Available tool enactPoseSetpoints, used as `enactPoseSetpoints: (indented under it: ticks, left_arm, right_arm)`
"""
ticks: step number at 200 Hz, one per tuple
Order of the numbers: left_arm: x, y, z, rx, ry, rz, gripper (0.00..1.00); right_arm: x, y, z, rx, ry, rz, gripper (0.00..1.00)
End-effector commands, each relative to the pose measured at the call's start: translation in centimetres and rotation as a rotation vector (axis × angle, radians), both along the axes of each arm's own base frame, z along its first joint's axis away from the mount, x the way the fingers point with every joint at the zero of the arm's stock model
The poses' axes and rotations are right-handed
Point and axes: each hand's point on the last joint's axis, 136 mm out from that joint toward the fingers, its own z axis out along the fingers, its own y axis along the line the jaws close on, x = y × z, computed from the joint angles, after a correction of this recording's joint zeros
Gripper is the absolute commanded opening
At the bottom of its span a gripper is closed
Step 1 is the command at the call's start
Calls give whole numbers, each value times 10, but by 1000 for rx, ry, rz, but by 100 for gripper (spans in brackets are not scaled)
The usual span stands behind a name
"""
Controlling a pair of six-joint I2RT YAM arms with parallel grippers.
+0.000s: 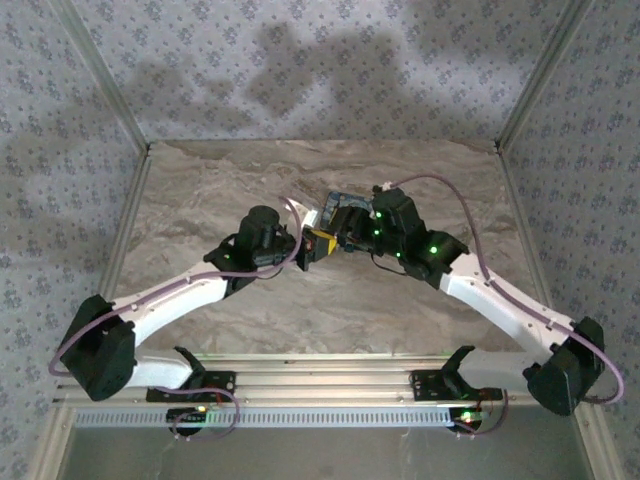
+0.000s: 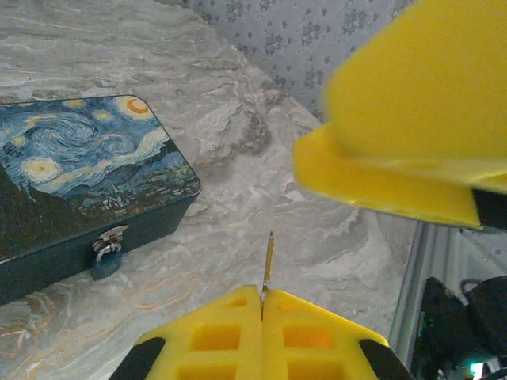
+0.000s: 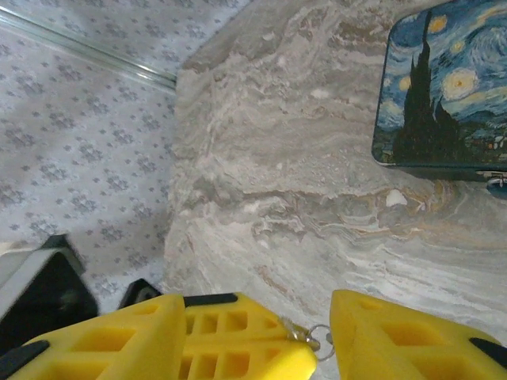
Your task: Unlock the padlock with the key
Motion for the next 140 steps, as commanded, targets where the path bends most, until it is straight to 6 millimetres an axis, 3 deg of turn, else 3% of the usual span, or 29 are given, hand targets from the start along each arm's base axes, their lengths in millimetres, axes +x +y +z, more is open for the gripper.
enactPoseSetpoints:
  ticks: [1,40,66,70,100,140]
  left_arm:
    - [2,6,14,83,-114,37,0]
    - [0,6,9,154,-163,53,0]
    - [1,10,7,172,-179,75,0]
    - [1,11,8,174,-182,80,0]
    - [3,17,8,192,-204,103,0]
    - [4,20,8,213,-222,110,0]
  right_arm:
    - [-5,10,2,-9,46,34,39]
    - [-6,16,-11,-42,100,37,33]
    - [-10,10,-25,-99,131,20,37]
    - [-8,11,-12,-87,111,15,38]
    - [-9,7,-18,-129,122,-1,43]
    - [-7,18,-24,-112,144,18,35]
